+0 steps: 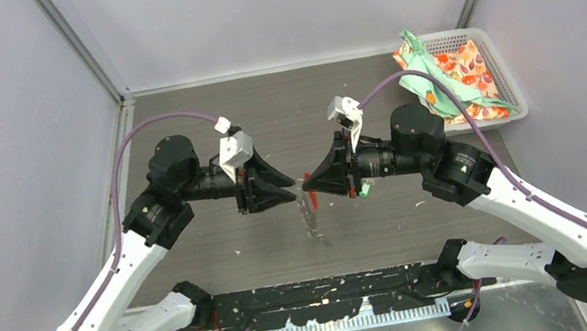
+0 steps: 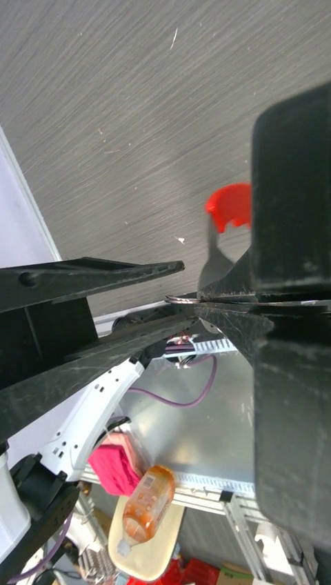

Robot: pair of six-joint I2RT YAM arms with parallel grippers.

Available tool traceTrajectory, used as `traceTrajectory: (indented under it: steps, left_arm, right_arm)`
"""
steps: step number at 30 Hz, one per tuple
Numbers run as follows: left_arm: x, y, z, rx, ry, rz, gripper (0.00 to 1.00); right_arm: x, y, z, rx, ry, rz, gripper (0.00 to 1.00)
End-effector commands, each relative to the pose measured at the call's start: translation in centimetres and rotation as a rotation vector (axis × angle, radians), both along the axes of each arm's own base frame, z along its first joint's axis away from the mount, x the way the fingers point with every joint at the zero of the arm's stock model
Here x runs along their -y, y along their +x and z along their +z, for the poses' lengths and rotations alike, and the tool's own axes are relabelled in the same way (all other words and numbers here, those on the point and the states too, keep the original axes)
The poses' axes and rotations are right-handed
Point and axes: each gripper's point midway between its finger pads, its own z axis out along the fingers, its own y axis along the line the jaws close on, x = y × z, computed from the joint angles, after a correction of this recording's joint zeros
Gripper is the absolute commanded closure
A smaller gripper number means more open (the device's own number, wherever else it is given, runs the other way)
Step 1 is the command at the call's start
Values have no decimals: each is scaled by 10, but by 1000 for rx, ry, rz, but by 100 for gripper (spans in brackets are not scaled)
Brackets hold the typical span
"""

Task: Put the keys on the keyring

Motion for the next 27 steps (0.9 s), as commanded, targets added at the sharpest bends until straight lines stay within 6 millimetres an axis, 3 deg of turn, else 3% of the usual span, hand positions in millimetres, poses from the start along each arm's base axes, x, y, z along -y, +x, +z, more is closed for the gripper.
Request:
traceTrajectory:
  steps: [1, 8, 17, 27]
  left_arm:
    - [-7, -2, -14, 88, 55, -18, 64]
    - [-15, 1, -22, 175, 143, -25, 61]
    - [-10, 0, -34, 124, 160, -72, 61]
    - [4, 4, -28, 90, 105, -117, 61]
  right_arm:
    - [8, -2, 12, 59, -85, 21, 99]
    - [15, -11, -28, -21, -329, 121, 99]
    - [10, -11, -23, -22, -388, 185, 99]
    - [0, -12, -25, -29, -369, 231, 99]
